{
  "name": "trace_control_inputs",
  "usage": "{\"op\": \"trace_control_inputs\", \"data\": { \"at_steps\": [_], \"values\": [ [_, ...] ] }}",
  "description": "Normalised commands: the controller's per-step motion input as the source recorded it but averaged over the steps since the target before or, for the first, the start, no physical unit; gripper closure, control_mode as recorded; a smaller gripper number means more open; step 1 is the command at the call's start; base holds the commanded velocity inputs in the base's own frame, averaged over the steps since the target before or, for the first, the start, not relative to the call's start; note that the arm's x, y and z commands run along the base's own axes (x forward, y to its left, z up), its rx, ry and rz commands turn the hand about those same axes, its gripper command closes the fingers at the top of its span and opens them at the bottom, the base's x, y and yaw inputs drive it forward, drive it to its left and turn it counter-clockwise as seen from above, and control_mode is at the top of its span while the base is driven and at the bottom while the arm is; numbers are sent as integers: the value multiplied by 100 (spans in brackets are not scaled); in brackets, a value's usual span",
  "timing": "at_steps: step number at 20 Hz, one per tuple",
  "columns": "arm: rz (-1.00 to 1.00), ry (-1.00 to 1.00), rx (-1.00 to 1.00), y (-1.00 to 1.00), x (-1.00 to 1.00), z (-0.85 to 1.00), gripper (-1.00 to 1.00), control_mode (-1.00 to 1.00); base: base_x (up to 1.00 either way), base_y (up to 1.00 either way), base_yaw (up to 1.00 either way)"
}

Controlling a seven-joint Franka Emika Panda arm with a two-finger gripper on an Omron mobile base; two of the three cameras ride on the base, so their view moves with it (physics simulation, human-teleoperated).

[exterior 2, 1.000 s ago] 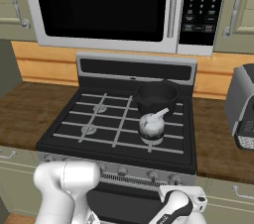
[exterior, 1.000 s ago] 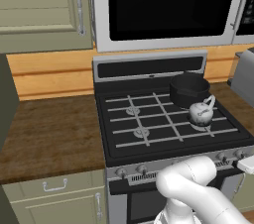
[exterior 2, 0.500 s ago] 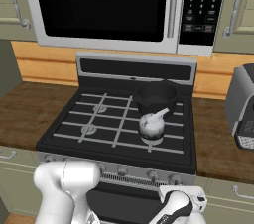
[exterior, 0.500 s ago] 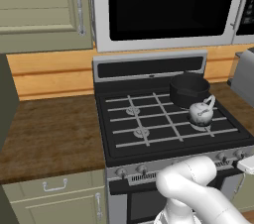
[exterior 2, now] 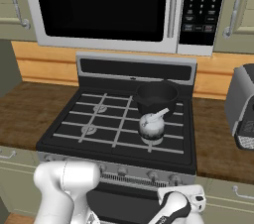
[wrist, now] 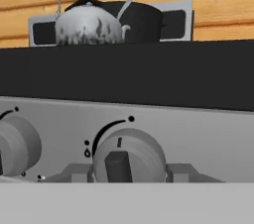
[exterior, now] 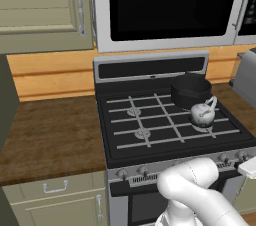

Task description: Pick the kettle from the counter and place it on a stove burner. Then turn the burner on.

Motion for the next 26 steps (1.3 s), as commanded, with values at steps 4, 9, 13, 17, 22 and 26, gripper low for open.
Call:
{"op": "trace_control_inputs", "data": {
  "at_steps": [4, 9, 13, 17, 22, 26],
  "values": [
    [0, 0, -15, 0, 0, 5, 100, -100, 0, 0, 0],
    [0, 0, -17, 0, 0, 3, 100, -100, 0, 0, 0],
    [0, 0, -18, 0, 0, 0, 100, -100, 0, 0, 0],
    [0, 0, -18, 0, 0, 0, 100, -100, 0, 0, 0],
    [0, 0, -17, 0, 0, 0, 100, -100, 0, 0, 0],
    [0, 0, -15, 0, 0, 0, 100, -100, 0, 0, 0]
  ]
}}
